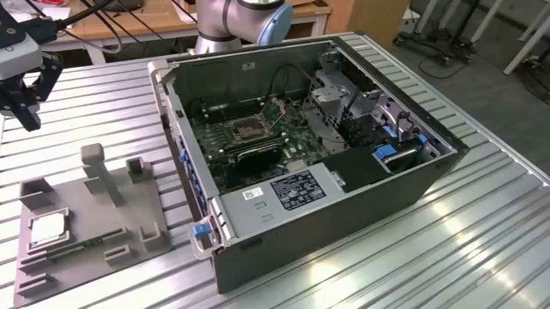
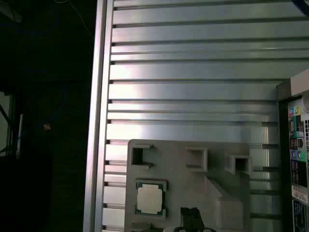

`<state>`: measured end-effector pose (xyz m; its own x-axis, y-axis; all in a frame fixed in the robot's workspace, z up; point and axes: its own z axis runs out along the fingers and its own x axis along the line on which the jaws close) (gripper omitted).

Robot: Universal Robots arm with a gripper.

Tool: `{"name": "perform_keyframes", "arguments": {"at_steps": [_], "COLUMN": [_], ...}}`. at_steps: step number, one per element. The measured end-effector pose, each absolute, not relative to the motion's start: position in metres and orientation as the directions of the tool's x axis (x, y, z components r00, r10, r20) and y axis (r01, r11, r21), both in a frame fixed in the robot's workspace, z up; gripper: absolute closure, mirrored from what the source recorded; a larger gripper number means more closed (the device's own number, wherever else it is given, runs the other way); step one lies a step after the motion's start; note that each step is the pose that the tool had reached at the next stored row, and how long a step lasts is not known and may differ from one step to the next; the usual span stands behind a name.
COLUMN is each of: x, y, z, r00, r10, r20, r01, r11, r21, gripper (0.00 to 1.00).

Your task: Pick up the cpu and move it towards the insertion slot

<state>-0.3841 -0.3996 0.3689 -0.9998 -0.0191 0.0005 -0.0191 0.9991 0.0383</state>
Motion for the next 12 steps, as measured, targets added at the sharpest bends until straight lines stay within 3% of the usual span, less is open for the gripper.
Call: {"name": "perform_keyframes", "arguments": {"at_steps": [12], "x": [-0.3842], "y": [-0.3996], "z": [0.3689], "r00": [-1.0], "r10": [-0.019], "r20": [0.001], "r01": [-0.019], "r11": [0.999], "r21": [0.038], "gripper": [0.89]}}
